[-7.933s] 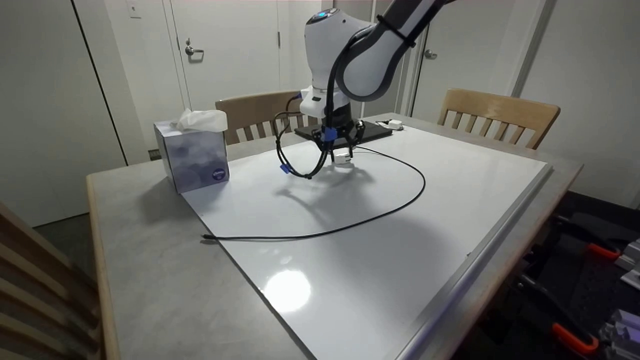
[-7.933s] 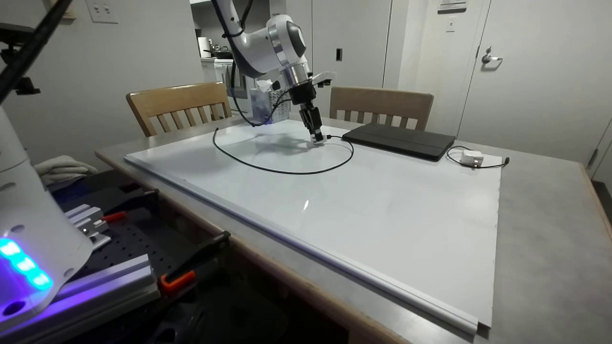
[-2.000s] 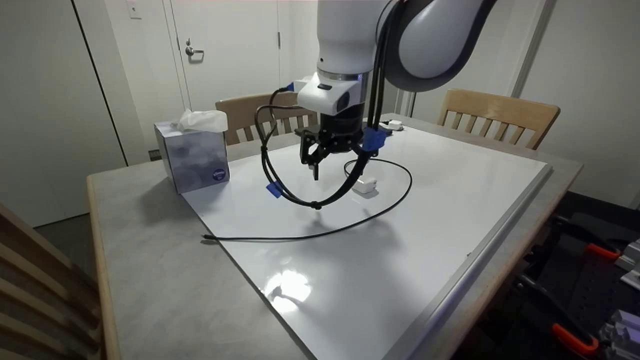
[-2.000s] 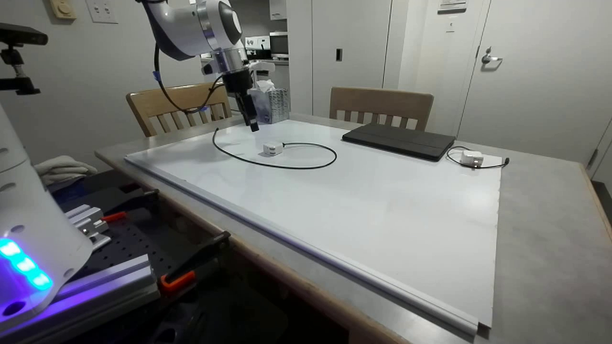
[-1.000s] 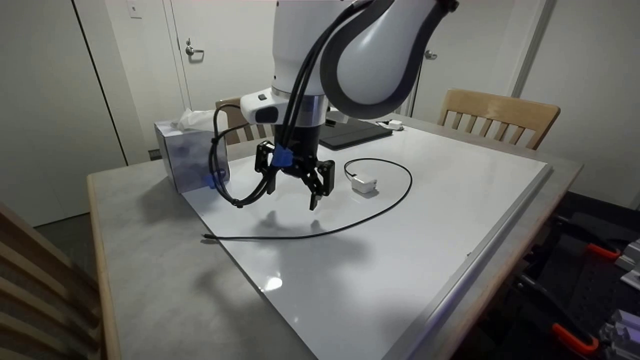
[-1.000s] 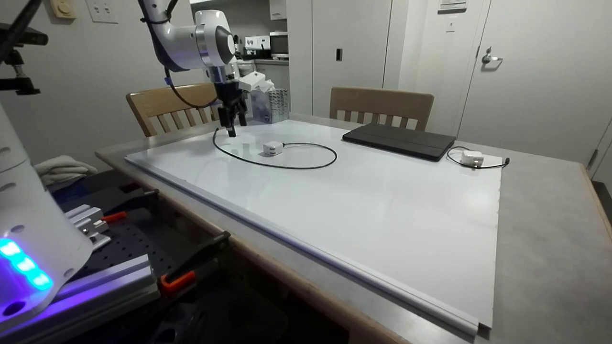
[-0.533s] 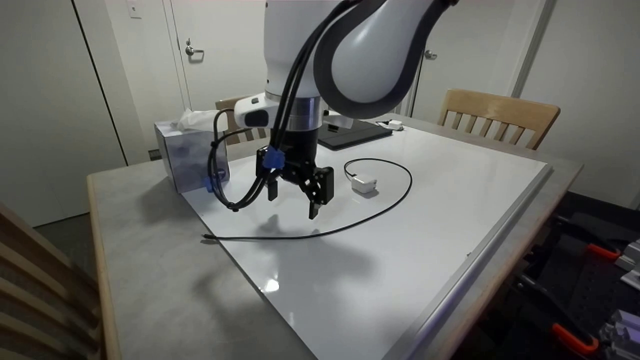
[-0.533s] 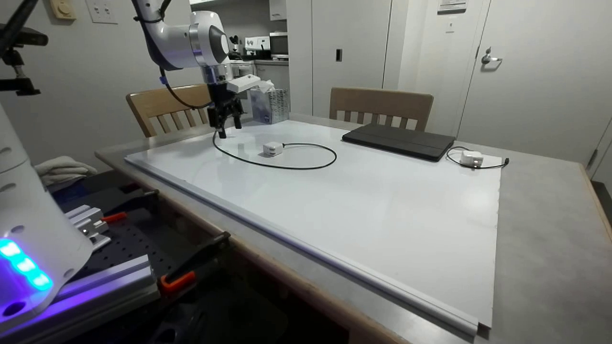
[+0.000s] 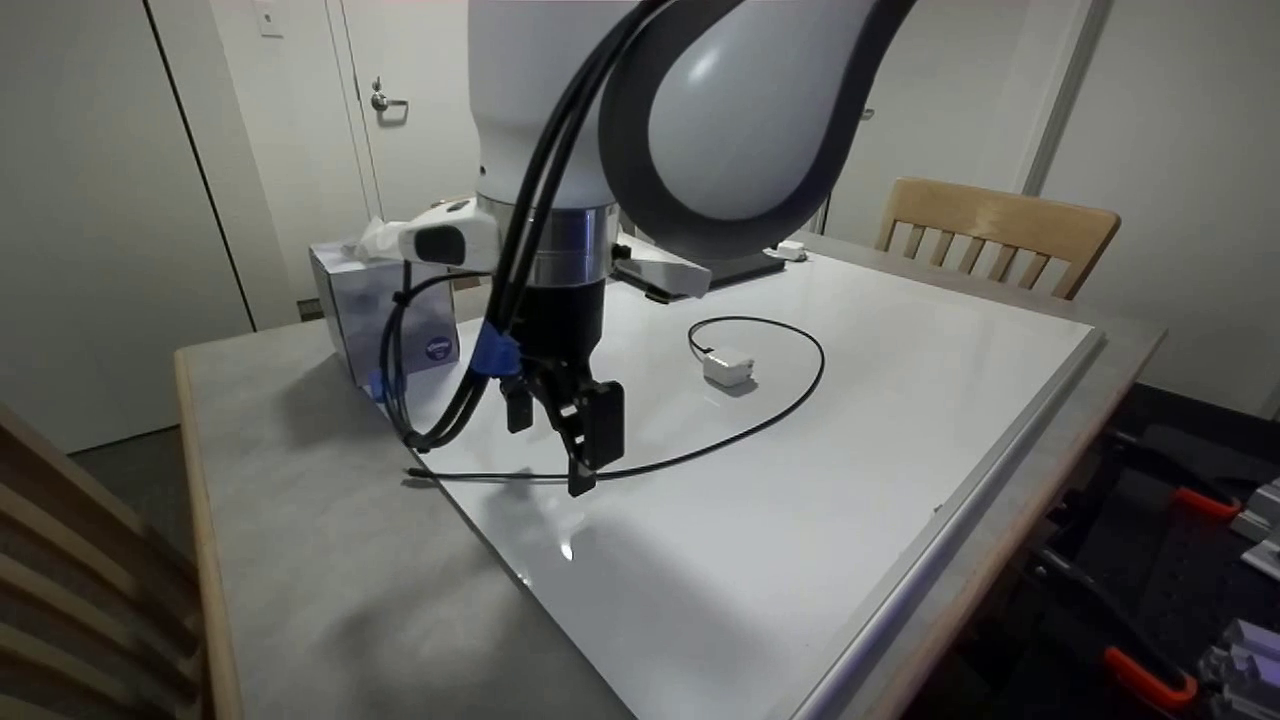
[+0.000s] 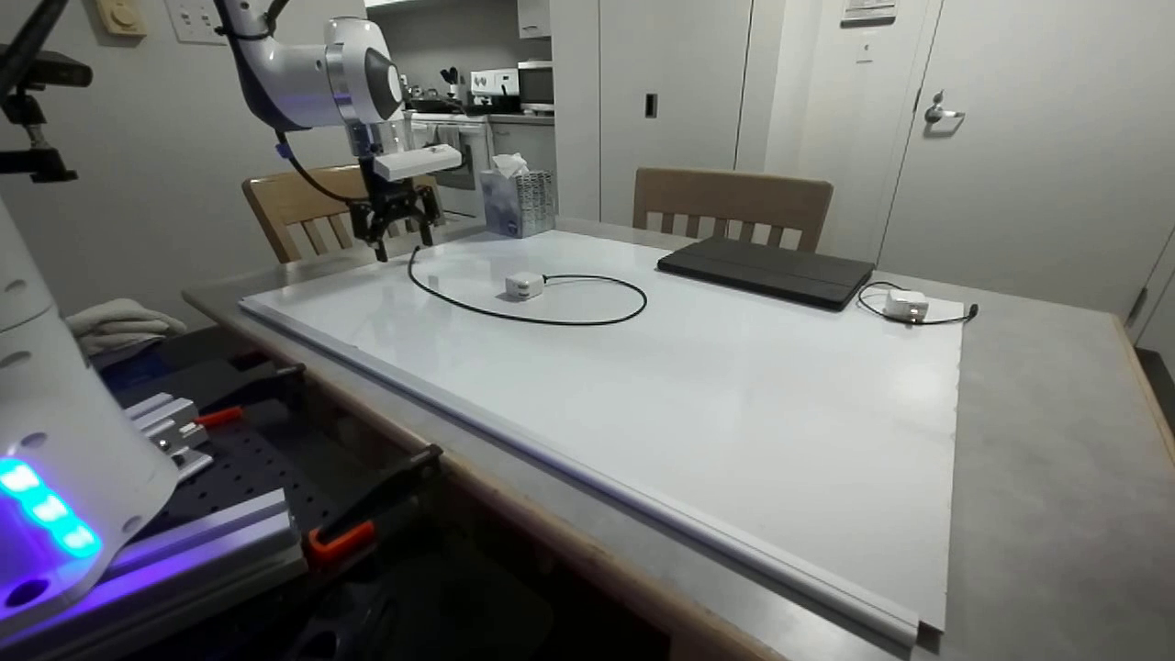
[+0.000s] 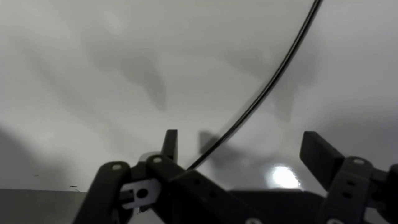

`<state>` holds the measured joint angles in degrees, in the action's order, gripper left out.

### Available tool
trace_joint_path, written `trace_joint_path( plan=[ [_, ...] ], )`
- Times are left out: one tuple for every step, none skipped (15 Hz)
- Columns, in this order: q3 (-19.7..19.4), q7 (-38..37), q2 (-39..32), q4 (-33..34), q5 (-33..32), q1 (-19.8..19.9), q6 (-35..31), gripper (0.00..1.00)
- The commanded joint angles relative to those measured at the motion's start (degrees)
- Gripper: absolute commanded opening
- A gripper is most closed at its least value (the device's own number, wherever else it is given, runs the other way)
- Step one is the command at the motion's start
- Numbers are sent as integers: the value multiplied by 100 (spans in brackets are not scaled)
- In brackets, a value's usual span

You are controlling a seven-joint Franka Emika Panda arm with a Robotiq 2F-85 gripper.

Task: Wind the charger

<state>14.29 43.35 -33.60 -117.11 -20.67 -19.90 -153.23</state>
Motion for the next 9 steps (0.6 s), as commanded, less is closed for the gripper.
trace_joint_path(
  plan=[
    [90,-59,-13,11,-93,99,27,100],
    [42,-172,-60,73,-100,35,116,100],
    [-52,-454,-88,165,-124,-118,199,100],
    [-151,-765,-116,225,-205,-265,184,100],
    [-225,-1121,-124,268,-285,-388,173,100],
    [-226,-1398,-169,334,-334,-445,117,100],
    [-185,-1638,-235,419,-331,-452,75,100],
    [-151,-1854,-259,475,-339,-469,53,100],
    [-161,-2059,-290,521,-343,-509,-58,100]
  ],
)
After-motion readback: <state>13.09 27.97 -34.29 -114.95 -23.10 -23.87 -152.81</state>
